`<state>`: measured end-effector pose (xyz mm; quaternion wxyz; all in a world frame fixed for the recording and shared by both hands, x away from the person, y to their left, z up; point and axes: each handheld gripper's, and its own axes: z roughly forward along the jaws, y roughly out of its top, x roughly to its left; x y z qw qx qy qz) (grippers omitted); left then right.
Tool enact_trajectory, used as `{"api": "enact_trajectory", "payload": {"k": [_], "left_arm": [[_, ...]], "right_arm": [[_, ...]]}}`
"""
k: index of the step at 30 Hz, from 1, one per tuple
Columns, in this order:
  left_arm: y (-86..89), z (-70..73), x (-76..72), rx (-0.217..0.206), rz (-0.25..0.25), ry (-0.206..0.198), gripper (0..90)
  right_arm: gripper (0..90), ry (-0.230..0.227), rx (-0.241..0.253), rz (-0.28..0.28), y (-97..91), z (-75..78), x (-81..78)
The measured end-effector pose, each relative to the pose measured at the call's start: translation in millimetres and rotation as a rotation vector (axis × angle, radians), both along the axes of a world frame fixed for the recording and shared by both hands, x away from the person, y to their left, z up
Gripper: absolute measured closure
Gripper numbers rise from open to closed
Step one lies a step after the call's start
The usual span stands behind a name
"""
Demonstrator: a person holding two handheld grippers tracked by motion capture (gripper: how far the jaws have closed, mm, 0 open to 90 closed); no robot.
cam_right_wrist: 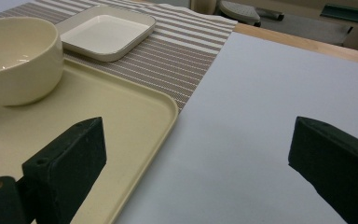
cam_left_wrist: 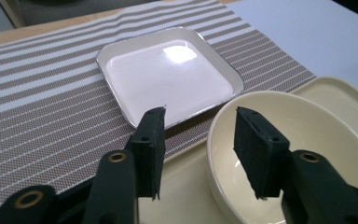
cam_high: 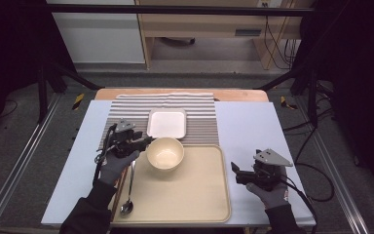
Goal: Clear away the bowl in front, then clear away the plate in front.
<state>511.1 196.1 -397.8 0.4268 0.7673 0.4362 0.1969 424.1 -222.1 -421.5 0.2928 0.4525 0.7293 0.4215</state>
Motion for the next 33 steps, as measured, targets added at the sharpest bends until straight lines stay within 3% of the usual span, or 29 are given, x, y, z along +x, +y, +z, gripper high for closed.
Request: {"api": "enact_trajectory", "payload": {"k": [6,22,33], "left_arm": [[6.6,3.6,3.1,-0.010,0.008,-0.005,41.0],[10.1,12.3,16.7,-0.008,0.007,-0.032,31.2],[2.1,11.8,48.4,0.039,0.025,-0.027,30.5]], "right_arm": [[4.1,0.000,-0.003,-0.001,0.0,-0.1,0.1],[4.1,0.006,-0.003,0.001,1.0,-1.4,1.7],[4.0,0.003,-0.002,0.002,-1.2,0.2,1.3]]}}
